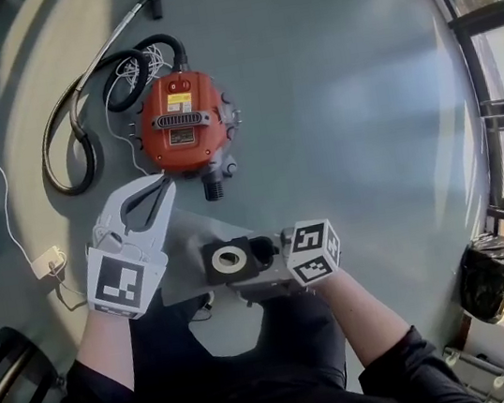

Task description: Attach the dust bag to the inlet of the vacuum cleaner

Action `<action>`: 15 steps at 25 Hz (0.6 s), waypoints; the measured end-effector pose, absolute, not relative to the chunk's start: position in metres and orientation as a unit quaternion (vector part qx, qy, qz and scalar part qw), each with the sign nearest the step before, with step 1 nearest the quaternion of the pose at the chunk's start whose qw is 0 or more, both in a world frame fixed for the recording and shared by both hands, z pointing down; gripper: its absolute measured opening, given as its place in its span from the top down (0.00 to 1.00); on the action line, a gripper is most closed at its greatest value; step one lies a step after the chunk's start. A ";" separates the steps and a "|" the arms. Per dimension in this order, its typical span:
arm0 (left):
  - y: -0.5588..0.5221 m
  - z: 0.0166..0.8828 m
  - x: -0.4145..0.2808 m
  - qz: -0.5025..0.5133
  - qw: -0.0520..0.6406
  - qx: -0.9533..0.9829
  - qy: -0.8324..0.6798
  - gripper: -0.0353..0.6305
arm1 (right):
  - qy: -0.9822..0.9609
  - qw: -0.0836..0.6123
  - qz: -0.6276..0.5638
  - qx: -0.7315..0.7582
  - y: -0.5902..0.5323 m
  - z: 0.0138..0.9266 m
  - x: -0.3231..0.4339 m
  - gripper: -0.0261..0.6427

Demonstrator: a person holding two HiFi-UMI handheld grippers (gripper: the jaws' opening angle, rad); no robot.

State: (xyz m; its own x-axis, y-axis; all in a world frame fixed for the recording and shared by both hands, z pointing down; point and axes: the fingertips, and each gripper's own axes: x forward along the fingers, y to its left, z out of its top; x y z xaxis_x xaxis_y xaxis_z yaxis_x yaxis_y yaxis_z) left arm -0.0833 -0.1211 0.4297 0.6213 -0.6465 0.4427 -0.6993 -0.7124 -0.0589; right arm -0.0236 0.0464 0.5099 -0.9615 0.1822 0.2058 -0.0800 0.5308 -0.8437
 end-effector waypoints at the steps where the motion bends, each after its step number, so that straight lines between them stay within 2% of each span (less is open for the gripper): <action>1: -0.122 0.436 -0.083 0.223 0.057 0.899 -0.374 0.88 | -0.864 0.134 0.485 -0.031 0.045 0.516 -0.023 0.50; 15: -0.135 0.514 -0.076 0.209 0.032 0.905 -0.370 0.83 | -0.863 0.130 0.486 -0.040 0.027 0.607 -0.020 0.50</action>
State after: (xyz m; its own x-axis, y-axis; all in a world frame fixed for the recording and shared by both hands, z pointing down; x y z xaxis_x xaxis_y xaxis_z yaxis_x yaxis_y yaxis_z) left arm -0.0761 -0.1354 0.5137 0.6391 -0.6558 0.4019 -0.6822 -0.7246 -0.0975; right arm -0.0201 0.0273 0.6065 -0.9629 0.1960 0.1854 -0.0566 0.5250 -0.8492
